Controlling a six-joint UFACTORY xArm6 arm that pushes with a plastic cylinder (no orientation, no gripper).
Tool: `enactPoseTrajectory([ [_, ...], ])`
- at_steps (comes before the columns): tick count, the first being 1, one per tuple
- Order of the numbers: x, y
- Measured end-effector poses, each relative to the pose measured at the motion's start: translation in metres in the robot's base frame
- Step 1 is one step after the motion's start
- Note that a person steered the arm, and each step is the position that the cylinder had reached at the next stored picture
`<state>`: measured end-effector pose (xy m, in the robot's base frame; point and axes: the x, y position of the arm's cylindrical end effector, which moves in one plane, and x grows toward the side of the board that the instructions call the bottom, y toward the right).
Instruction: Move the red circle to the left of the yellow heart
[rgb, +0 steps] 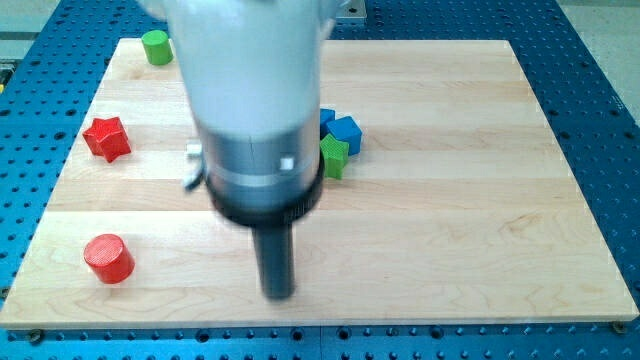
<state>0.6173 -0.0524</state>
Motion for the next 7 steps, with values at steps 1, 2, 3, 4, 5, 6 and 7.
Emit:
enactPoseTrajectory([
  [1, -0.002, -0.064],
  [2, -0.018, -0.118],
  [3, -0.026, -0.141],
  [4, -0.068, -0.155],
  [5, -0.073, -0.151],
  [6, -0.034, -0.173],
  [7, -0.063, -0.229],
])
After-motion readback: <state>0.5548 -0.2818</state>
